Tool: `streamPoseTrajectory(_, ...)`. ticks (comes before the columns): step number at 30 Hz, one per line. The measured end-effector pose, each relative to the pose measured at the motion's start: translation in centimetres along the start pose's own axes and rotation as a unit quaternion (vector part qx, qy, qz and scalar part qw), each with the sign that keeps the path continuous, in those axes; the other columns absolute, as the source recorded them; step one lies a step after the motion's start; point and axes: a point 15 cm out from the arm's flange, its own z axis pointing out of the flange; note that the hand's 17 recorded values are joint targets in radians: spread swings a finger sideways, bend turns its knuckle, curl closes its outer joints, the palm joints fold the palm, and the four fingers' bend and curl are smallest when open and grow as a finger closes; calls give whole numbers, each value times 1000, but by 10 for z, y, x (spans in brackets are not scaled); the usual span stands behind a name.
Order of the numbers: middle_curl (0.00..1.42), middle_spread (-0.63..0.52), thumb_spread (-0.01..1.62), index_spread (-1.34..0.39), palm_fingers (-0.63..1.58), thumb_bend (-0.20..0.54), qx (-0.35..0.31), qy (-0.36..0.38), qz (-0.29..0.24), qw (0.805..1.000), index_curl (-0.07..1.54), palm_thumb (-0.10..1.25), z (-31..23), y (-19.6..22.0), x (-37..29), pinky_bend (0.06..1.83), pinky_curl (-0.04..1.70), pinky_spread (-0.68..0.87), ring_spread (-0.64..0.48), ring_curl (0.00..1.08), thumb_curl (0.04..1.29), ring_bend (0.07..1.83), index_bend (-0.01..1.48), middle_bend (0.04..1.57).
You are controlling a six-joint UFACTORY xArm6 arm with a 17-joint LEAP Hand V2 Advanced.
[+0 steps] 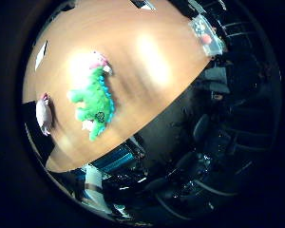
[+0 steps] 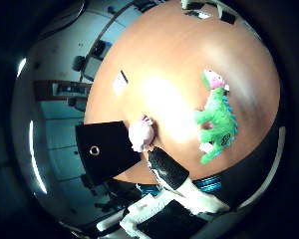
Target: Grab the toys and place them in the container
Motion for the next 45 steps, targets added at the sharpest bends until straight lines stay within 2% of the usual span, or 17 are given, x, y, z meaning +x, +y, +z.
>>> streamPoseTrajectory(7, 339, 193, 1116, -135, 60, -21, 2, -4, 34, 999, 285, 524, 58, -1, 30, 419, 389, 481, 255, 252, 275, 332, 151, 249)
streamPoseTrajectory(16, 332, 194, 1110, -122, 76, -21, -27, -14, 48, 998, 267, 529, 104, 6, 35, 412, 349, 472, 255, 250, 281, 318, 153, 231)
streamPoseTrajectory(25, 338, 194, 1105, -113, 95, -21, -48, -18, 50, 997, 262, 534, 128, 15, 30, 406, 327, 470, 258, 248, 282, 300, 151, 241)
streamPoseTrajectory(34, 363, 107, 1086, -102, 173, -13, -63, -13, 32, 997, 268, 593, 160, 24, 5, 355, 304, 463, 238, 251, 298, 299, 156, 306)
streamPoseTrajectory(35, 369, 90, 1081, -103, 220, -13, -65, -13, 31, 997, 266, 604, 161, 24, 3, 362, 306, 457, 223, 258, 300, 324, 148, 321)
streamPoseTrajectory(37, 385, 5, 1068, -115, 384, -8, -63, -11, 28, 998, 241, 666, 162, 22, 0, 413, 307, 410, 98, 296, 312, 484, 117, 350)
streamPoseTrajectory(39, 433, -99, 1058, -169, 579, -3, -58, -8, 27, 998, 237, 745, 160, 19, -1, 495, 331, 185, -74, 367, 328, 695, 146, 425)
streamPoseTrajectory(41, 478, -170, 1051, -228, 761, -4, -47, -5, 27, 999, 246, 794, 154, 16, 0, 651, 384, 8, -170, 426, 342, 843, 173, 478)
streamPoseTrajectory(42, 557, -253, 1046, -315, 892, -6, -41, -3, 27, 999, 289, 850, 150, 14, 1, 820, 469, -159, -257, 502, 362, 958, 234, 566)
streamPoseTrajectory(45, 704, -351, 1028, -425, 1056, -7, -18, 4, 28, 999, 418, 919, 130, 9, 4, 1025, 604, -250, -313, 603, 391, 1102, 466, 705)
